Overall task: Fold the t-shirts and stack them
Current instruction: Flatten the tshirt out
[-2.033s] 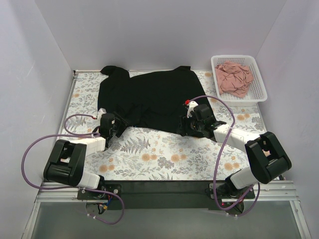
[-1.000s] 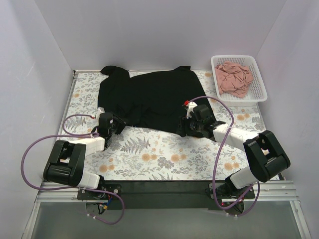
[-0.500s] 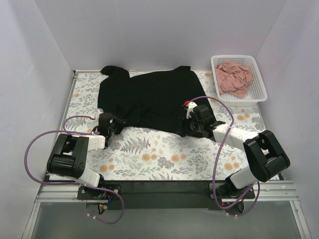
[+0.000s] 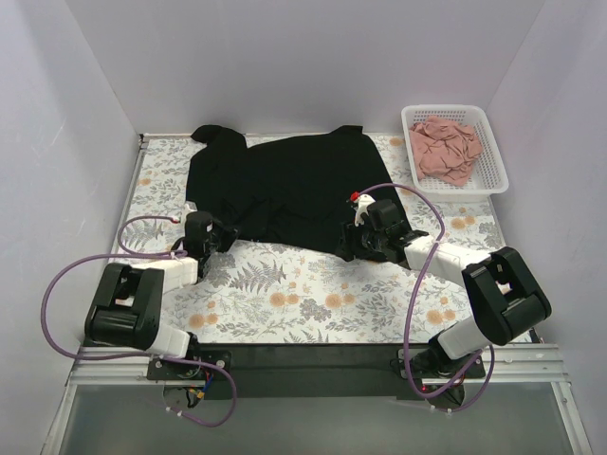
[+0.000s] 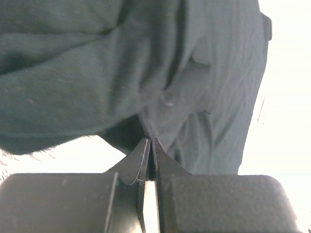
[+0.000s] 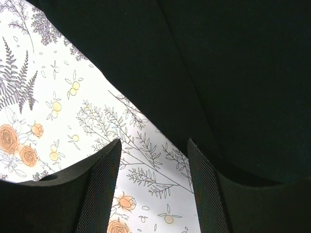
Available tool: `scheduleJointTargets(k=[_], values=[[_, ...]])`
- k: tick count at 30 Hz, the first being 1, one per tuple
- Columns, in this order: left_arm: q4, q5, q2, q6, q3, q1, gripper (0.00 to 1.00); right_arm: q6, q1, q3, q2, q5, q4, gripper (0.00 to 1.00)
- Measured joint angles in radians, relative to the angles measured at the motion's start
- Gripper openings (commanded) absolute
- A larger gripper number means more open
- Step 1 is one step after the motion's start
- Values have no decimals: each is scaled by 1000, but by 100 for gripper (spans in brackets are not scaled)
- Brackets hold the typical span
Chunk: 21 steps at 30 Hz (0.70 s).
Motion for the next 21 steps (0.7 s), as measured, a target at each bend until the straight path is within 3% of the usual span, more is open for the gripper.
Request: scheduleJointTargets(k=[8, 13, 21], values=[[-241, -25, -261, 73, 76, 1, 0, 1, 0, 0, -41, 61, -27, 66], [-419, -56, -438, 161, 147, 4, 0, 32, -1, 0, -144, 207, -122, 79], [-664, -84, -578, 325, 244, 8, 0, 77, -94, 0, -263, 430, -290, 74]])
